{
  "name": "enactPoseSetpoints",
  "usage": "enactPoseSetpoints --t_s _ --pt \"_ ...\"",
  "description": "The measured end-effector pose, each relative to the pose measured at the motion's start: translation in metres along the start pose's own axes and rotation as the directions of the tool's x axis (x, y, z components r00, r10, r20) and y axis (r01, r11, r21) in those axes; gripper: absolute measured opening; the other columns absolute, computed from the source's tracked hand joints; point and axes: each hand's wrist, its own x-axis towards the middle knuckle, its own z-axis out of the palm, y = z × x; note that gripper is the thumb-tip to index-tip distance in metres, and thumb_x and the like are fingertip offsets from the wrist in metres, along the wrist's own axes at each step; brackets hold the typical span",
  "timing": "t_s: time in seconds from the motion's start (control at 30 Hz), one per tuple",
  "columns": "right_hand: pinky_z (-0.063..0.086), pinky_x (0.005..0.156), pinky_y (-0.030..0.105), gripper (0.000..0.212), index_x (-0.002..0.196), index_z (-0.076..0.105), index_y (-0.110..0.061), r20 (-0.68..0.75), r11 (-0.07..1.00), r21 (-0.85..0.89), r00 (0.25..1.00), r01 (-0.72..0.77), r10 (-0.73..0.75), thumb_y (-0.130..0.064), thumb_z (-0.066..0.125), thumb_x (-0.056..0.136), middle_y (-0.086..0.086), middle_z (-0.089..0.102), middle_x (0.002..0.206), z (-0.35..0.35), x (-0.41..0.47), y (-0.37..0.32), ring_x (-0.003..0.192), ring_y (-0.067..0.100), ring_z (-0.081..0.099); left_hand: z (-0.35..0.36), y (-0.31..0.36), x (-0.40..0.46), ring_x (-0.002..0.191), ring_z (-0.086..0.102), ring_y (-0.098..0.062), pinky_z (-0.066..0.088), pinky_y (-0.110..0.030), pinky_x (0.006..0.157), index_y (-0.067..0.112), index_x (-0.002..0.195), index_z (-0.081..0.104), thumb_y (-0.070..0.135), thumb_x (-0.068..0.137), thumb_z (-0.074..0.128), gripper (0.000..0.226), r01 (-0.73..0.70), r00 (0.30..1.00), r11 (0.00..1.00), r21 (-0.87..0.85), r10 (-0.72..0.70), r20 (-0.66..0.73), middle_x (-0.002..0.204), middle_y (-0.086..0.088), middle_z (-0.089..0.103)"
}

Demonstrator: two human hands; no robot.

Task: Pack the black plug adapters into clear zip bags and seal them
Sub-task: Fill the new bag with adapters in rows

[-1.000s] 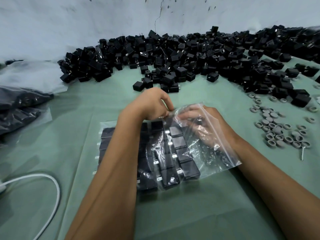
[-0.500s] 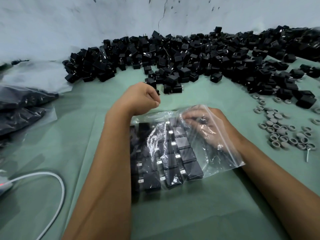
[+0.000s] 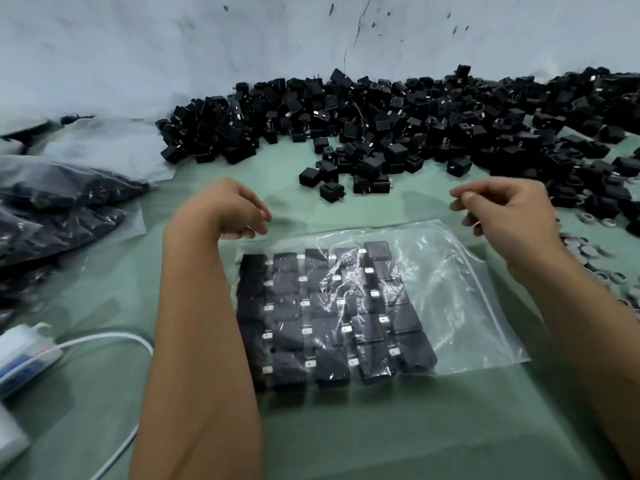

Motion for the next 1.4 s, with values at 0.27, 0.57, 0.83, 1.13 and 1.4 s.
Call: enactPoseSetpoints --t_s 0.27,0.57,0.83,1.13,1.4 --pt "0.051 0.095 0.032 0.029 0.124 0.073 -0.021 0.616 0.672 -0.452 0.75 0.587 -0.242 -0.016 0.061 0.099 0.001 0.074 0.116 0.105 0.05 -0.08 0.108 0.02 0.065 -0.005 -0.01 -0.001 0.071 0.068 -0.014 0.049 -0.026 0.069 0.012 0.095 0.076 0.008 0.099 0.062 0.015 0.052 0.994 0.998 0.036 -0.055 0.091 0.078 0.0 0.079" --pt "0.025 0.124 0.052 0.084 0.163 0.015 -0.037 0.82 0.276 -0.565 0.567 0.777 0.083 0.008 0.042 0.097 0.005 0.002 0.172 0.196 0.071 -0.07 0.157 0.035 0.004 -0.004 -0.013 0.006 0.077 0.067 -0.017 0.049 -0.025 0.064 0.015 0.095 0.076 0.007 0.094 0.068 0.012 0.052 0.996 0.999 0.006 -0.053 0.066 0.085 -0.003 0.08" --pt "0.045 0.104 0.049 0.042 0.137 0.056 -0.027 0.776 0.227 -0.608 0.63 0.761 -0.032 -0.007 0.052 0.1 0.01 0.041 0.136 0.172 0.075 -0.064 0.124 0.035 0.041 -0.004 -0.012 0.009 0.071 0.067 -0.017 0.051 -0.024 0.063 0.013 0.096 0.073 0.01 0.099 0.062 0.012 0.028 0.999 0.999 -0.02 -0.028 0.034 0.083 -0.004 0.079" --pt "0.036 0.103 0.047 0.041 0.137 0.057 -0.028 0.459 0.504 -0.704 0.862 0.501 -0.216 -0.031 0.068 0.097 0.003 0.057 0.125 0.074 0.084 -0.044 0.124 0.029 0.047 0.015 0.024 0.002 0.085 0.071 -0.017 0.057 -0.034 0.08 0.024 0.089 0.076 0.015 0.093 0.071 0.011 -0.277 0.961 0.959 0.057 0.277 0.004 0.085 0.0 0.077" --pt "0.047 0.047 0.027 0.046 0.083 0.067 -0.013 0.066 0.997 -0.075 0.997 -0.026 0.031 -0.057 0.079 0.082 -0.002 0.065 0.064 -0.021 0.006 0.001 0.055 0.014 0.057 0.087 0.096 -0.025 0.082 0.063 0.006 0.05 -0.017 0.083 0.021 0.096 0.078 0.0 0.093 0.067 0.024 -0.668 0.714 0.74 -0.08 0.667 0.211 0.095 0.005 0.073"
